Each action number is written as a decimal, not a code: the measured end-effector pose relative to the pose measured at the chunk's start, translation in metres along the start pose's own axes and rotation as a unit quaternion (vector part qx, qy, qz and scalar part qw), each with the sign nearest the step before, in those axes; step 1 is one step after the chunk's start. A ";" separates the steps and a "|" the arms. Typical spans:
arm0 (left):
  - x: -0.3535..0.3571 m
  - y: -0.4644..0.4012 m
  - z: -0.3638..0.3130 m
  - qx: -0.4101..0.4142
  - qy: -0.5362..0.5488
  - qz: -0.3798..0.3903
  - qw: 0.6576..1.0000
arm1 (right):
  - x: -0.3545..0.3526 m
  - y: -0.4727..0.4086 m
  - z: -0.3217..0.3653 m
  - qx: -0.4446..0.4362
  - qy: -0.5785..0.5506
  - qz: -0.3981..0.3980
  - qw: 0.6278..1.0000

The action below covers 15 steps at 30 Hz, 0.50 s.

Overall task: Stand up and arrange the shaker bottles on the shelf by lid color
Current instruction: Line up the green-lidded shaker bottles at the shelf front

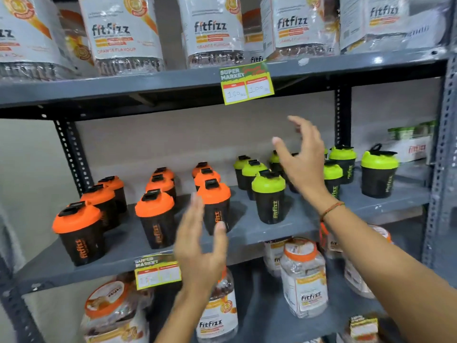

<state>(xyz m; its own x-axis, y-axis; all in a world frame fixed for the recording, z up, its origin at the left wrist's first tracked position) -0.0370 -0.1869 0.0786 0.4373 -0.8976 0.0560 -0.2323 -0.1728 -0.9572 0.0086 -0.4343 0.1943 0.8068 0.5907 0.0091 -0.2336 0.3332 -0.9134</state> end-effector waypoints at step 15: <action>0.170 0.037 0.059 -0.353 -0.233 0.256 0.869 | -0.037 0.053 -0.236 0.192 0.137 0.303 0.923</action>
<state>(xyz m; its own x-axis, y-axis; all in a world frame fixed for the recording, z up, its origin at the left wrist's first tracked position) 0.0796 -0.3216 0.0358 0.3860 -0.6966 -0.6048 -0.9035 -0.1530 -0.4004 0.0947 -0.6119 0.0492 0.5596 0.5631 -0.6081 -0.8199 0.2691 -0.5054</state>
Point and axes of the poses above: each hand's wrist, its own y-axis away from the middle knuckle, its own x-axis out of the palm, z = x × y, the point moved 5 cm from there along -y, towards the middle knuckle, and after that the axes turned 5 degrees about y, right-handed, at the moved point
